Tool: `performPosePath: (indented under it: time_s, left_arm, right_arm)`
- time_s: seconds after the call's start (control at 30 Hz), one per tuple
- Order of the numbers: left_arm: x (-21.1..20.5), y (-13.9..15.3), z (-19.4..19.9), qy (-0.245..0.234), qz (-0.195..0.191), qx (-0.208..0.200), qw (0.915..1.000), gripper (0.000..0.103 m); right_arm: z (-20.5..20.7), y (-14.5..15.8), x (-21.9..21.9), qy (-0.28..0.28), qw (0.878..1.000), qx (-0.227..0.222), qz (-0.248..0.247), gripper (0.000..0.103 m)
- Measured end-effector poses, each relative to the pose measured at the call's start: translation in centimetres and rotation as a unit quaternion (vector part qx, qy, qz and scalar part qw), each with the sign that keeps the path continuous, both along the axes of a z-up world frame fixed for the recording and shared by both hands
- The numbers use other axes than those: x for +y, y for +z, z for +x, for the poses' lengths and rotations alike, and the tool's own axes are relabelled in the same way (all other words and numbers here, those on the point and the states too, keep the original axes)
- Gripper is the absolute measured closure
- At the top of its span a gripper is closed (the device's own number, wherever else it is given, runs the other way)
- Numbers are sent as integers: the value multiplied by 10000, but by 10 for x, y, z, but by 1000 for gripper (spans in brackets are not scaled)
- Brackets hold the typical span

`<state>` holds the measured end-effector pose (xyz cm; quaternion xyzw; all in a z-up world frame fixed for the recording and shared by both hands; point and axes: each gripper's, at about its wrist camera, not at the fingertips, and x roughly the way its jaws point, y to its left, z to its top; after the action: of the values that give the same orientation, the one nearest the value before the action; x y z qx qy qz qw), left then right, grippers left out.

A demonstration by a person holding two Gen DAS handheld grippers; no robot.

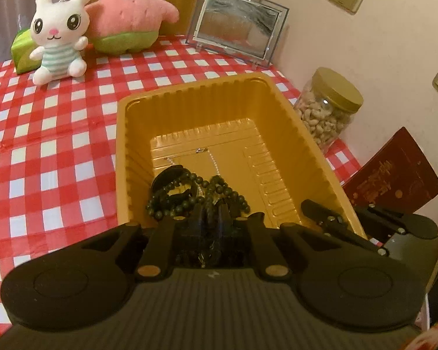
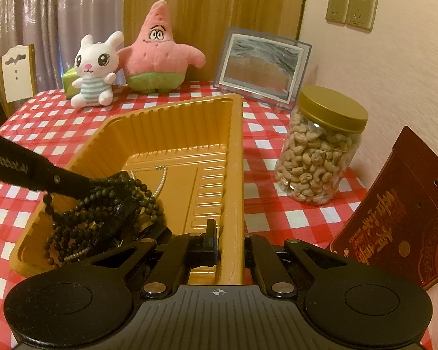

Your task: Organize jewelry

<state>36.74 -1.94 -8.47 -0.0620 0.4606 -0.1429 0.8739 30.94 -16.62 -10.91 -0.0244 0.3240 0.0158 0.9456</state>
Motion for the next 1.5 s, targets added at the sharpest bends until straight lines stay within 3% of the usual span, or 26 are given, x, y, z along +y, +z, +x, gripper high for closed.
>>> performPosePath:
  time_s: [0.07,0.13,0.37,0.7,1.0,1.03,1.1,1.17,1.2,1.27,1.4,1.5]
  left_arm:
    - [-2,6,-3,-49,4,-135,9999,75]
    - [-1,12,-6,-52,49,-233,9997,63]
    - [8,18,-18,38,90,-271,9996,60]
    - [31,16,-39,635,367,-248,9970,58]
    - [39,19,-68,1232,604,-333,9900,40]
    - [40,19,-72,1285,626,-343,9891,39]
    - [40,20,-79,1422,676,-347,9869,38]
    - [41,21,-86,1531,717,-368,9849,35]
    - [41,22,-90,1593,748,-393,9836,33]
    - [42,22,-99,1701,808,-447,9811,28]
    - [43,25,-117,1902,932,-538,9758,26]
    - [38,30,-132,1966,1225,-713,9702,18]
  right_arm:
    - [0,0,0,1,10000,6,3,100]
    - [0,0,-1,5,10000,8,8,100]
    - [0,-1,0,19,10000,3,22,99]
    - [9,-7,-3,180,9998,-9,30,100]
    - [23,-29,-32,251,9967,380,670,99]
    - [23,-30,-35,284,9962,400,723,97]
    - [22,-32,-39,298,9960,364,754,80]
    - [16,-28,-44,259,9968,75,754,37]
    - [12,-25,-45,242,9969,-128,743,32]
    - [8,-17,-49,334,9962,-373,707,29]
    - [3,-9,-50,407,9966,-419,589,29]
    - [-10,0,-48,450,9963,-456,565,29]
